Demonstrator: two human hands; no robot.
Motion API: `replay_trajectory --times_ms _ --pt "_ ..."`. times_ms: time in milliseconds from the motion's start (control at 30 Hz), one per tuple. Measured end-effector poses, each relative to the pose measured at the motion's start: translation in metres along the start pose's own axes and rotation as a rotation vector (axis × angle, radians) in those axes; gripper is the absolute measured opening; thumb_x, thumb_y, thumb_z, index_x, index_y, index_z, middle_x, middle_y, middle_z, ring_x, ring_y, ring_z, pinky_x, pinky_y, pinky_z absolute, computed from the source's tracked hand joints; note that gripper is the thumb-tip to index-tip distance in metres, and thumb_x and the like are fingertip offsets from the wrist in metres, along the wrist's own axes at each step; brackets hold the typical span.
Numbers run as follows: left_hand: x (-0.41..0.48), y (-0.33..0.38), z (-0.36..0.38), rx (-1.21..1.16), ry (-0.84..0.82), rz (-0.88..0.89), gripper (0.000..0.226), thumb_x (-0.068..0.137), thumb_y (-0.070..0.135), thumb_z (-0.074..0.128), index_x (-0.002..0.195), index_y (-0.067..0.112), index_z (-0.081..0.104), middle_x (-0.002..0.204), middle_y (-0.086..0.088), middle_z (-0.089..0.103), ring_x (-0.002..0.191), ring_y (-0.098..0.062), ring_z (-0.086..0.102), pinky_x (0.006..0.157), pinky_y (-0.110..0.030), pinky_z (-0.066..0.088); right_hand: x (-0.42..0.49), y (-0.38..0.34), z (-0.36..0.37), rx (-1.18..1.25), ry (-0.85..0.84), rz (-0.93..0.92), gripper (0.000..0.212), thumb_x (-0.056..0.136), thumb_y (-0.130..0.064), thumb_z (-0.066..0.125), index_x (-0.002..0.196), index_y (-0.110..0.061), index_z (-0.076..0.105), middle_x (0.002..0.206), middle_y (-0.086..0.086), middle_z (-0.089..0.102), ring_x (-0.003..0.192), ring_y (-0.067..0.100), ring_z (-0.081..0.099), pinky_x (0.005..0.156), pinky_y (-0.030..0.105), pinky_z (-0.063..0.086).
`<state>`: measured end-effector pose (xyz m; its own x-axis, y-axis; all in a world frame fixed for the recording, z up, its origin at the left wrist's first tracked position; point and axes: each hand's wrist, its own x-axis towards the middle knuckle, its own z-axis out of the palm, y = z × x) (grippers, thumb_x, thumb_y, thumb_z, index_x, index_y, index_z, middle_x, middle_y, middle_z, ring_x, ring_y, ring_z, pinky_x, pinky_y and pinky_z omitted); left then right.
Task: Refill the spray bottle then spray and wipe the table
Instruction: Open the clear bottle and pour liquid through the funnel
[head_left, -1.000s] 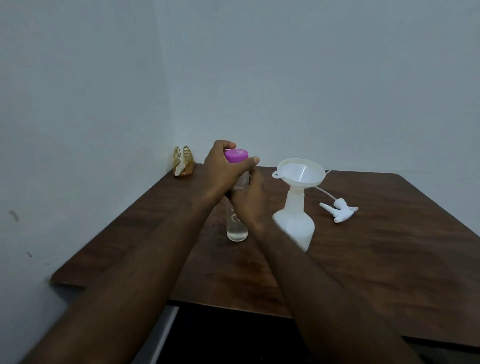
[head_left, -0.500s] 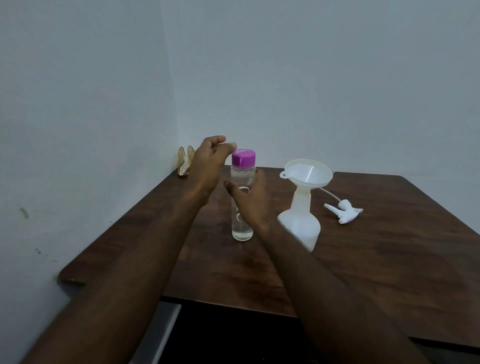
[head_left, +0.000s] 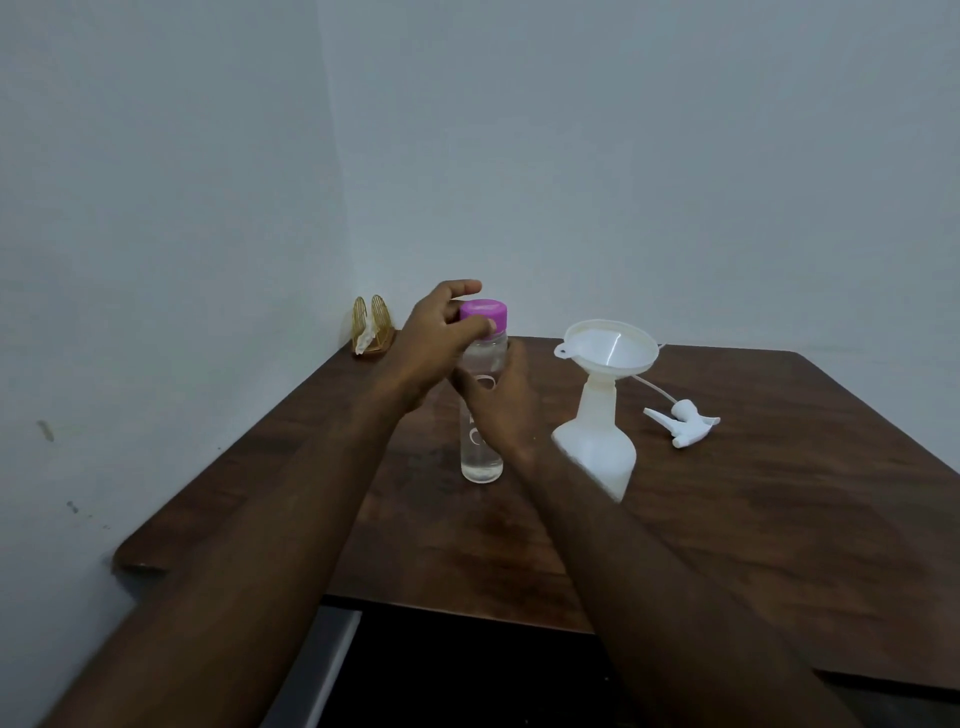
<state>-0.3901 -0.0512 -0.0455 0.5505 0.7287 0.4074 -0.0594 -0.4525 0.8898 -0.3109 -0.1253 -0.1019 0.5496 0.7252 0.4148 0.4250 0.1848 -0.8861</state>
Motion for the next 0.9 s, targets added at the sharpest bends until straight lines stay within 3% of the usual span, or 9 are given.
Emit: replay_trajectory --times_ms 67,167,267,333,433,500,667,767,900 --pt "0.001 -0.001 0.000 0.043 0.051 0.039 0.054 0.081 0.021 0.075 0.130 0.021 0.052 0.118 -0.003 0.064 0.105 -0.015 0.063 0.078 -0.019 0.054 -0.002 -0.003 -0.002 -0.020 0.009 0.007 0.058 0.089 -0.035 0.070 0.137 -0.016 0.043 0.126 0.003 0.062 0.111 0.020 0.062 0.094 0.034 0.052" --pt "0.002 -0.001 0.002 0.124 0.129 0.084 0.059 0.074 0.034 0.083 0.124 0.025 0.053 0.107 0.006 0.062 0.095 -0.010 0.062 0.067 -0.009 0.051 -0.001 -0.002 -0.001 -0.021 0.000 0.034 0.053 0.092 -0.031 0.066 0.137 -0.013 0.043 0.121 0.005 0.061 0.112 0.022 0.060 0.086 0.026 0.050" --pt "0.004 0.000 0.005 0.283 0.214 0.127 0.066 0.070 0.048 0.083 0.123 0.023 0.053 0.105 0.009 0.058 0.090 -0.008 0.059 0.060 -0.006 0.047 0.002 0.000 0.003 -0.042 0.009 0.036 0.055 0.094 -0.027 0.065 0.140 -0.012 0.041 0.127 0.006 0.058 0.114 0.018 0.057 0.090 0.023 0.046" --pt "0.007 -0.002 0.009 0.404 0.250 0.157 0.070 0.071 0.057 0.078 0.126 0.022 0.053 0.113 0.004 0.053 0.094 -0.009 0.055 0.066 -0.008 0.043 0.002 0.002 0.005 -0.042 0.035 0.009 0.058 0.090 -0.033 0.069 0.139 -0.017 0.041 0.123 -0.001 0.059 0.106 0.011 0.056 0.077 0.016 0.045" --pt "0.012 0.001 0.010 0.291 0.136 0.045 0.076 0.075 0.062 0.066 0.137 0.023 0.046 0.135 0.000 0.046 0.115 -0.014 0.050 0.082 -0.021 0.046 0.003 0.007 0.006 -0.042 0.041 0.004 0.062 0.085 -0.044 0.071 0.137 -0.025 0.042 0.124 -0.005 0.060 0.105 0.010 0.057 0.079 0.018 0.040" --pt "0.015 0.004 0.006 0.156 0.016 -0.005 0.065 0.083 0.048 0.064 0.139 0.021 0.045 0.139 -0.003 0.049 0.118 -0.018 0.052 0.084 -0.025 0.049 0.006 0.011 0.007 -0.019 0.030 0.014 0.062 0.082 -0.045 0.072 0.134 -0.027 0.043 0.119 -0.008 0.060 0.106 0.012 0.061 0.077 0.018 0.044" --pt "0.014 0.008 -0.005 0.100 -0.032 0.065 0.044 0.084 0.026 0.073 0.124 0.018 0.059 0.112 -0.008 0.067 0.107 -0.025 0.064 0.088 -0.029 0.055 0.007 0.015 0.007 -0.010 0.046 -0.009 0.063 0.081 -0.046 0.073 0.132 -0.026 0.044 0.119 -0.006 0.061 0.103 0.013 0.062 0.089 0.030 0.053" --pt "0.015 0.011 -0.004 0.251 0.044 0.104 0.050 0.074 0.043 0.081 0.115 0.024 0.060 0.097 0.000 0.065 0.091 -0.014 0.064 0.078 -0.024 0.056 0.010 0.015 0.010 -0.018 0.044 0.029 0.067 0.082 -0.049 0.072 0.137 -0.026 0.041 0.129 -0.004 0.059 0.111 0.015 0.060 0.089 0.024 0.047" --pt "0.017 0.015 0.005 0.469 0.181 0.179 0.051 0.069 0.055 0.080 0.106 0.025 0.062 0.084 0.012 0.057 0.076 -0.005 0.056 0.061 -0.009 0.041 0.012 0.016 0.012 -0.102 0.061 0.067 0.066 0.085 -0.051 0.068 0.139 -0.024 0.041 0.132 -0.003 0.057 0.112 0.013 0.057 0.085 0.016 0.035"
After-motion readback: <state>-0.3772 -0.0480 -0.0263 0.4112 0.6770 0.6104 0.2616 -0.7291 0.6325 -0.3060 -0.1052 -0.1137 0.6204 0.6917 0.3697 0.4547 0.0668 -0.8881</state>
